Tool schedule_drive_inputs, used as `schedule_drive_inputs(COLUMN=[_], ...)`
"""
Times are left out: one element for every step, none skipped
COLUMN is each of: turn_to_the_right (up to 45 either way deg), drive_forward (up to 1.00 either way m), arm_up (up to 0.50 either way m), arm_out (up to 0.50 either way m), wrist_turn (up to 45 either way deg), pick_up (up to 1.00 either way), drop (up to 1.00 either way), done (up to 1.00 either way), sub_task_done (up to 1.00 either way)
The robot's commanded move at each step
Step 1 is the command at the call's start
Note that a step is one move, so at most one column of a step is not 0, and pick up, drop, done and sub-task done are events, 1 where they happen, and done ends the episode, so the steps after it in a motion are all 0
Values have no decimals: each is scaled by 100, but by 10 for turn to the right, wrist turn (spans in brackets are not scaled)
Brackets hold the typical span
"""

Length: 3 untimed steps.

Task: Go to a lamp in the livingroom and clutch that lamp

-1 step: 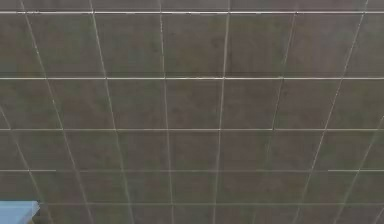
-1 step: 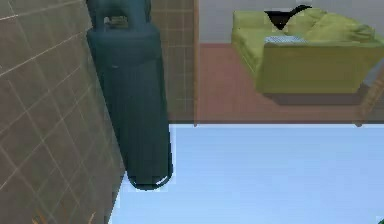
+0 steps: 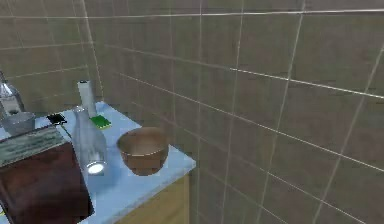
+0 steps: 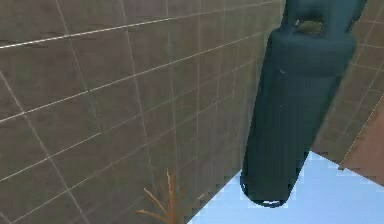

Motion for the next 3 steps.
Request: schedule_drive_inputs(turn_to_the_right=[-450, -450, -300], drive_forward=[0, 0, 0], arm_up=[0, 0, 0], arm_out=[0, 0, 0], wrist_turn=[0, 0, 0], pick_up=[0, 0, 0], drop=[0, 0, 0], done=[0, 0, 0], sub_task_done=[0, 0, 0])
